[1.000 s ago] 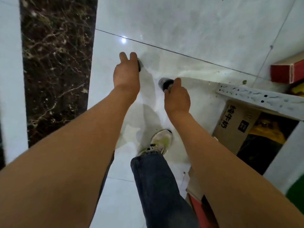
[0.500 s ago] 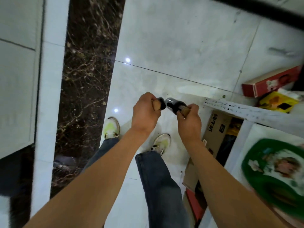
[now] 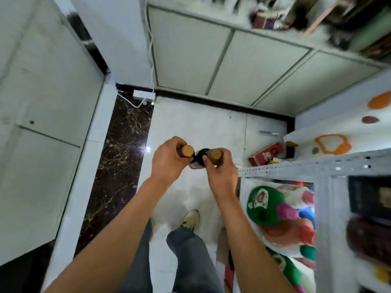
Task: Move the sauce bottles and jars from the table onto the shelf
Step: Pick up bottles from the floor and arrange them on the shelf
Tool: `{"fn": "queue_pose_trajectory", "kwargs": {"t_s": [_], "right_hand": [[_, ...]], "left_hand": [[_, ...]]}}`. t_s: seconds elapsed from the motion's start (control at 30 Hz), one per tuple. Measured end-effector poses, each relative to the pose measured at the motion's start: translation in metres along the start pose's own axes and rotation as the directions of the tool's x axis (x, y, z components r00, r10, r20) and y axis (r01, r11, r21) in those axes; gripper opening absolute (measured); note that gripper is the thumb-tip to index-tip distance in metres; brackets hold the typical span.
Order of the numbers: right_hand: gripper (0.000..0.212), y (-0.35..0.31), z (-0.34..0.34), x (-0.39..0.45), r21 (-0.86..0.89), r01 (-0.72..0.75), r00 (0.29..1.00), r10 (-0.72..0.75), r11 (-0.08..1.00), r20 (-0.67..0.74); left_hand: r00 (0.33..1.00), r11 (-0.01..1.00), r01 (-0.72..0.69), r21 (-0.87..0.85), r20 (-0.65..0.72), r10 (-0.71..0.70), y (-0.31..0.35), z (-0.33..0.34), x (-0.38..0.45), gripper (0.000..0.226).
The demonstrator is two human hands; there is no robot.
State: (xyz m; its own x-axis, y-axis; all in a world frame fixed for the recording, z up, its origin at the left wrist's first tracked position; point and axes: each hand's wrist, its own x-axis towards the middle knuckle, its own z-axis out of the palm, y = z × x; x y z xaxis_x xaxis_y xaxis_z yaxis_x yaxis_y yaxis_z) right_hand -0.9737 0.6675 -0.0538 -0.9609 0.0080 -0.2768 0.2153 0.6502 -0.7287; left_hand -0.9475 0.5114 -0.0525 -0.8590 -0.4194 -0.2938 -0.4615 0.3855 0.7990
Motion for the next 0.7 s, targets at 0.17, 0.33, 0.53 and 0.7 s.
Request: {"fn": "queue_pose_trajectory", "kwargs": {"t_s": [0.17,0.33,0.53,0.7], "right_hand": [[0.025,-0.076,-0.052,-0.024,0.162,0.218,0.966,-0.189,0.962,-0.176],[0.028,-0.139,-0.108,-0.034,0.149,0.341,0.898,-0.274,0.928,-0.344],[0.029,-0.207,-0.165,-0.072,0.142,0.447,0.797,-0.321,0.883,-0.512],[0.031,-0.251,-0.202,-0.123,0.125,0.512,0.672,-0.305,0.850,-0.675]], "left_hand": [[0.985,0.986,-0.159,-0.058,-0.083,0.154,0.082,-0.058,-0.023,0.035],[0.913,0.919,-0.391,-0.038,-0.136,0.383,0.152,-0.100,-0.037,0.042],[0.824,0.804,-0.566,-0.181,-0.153,0.545,0.224,-0.155,-0.055,0.036],[0.728,0.671,-0.671,-0.316,-0.110,0.676,0.270,-0.186,-0.081,0.044]]}}
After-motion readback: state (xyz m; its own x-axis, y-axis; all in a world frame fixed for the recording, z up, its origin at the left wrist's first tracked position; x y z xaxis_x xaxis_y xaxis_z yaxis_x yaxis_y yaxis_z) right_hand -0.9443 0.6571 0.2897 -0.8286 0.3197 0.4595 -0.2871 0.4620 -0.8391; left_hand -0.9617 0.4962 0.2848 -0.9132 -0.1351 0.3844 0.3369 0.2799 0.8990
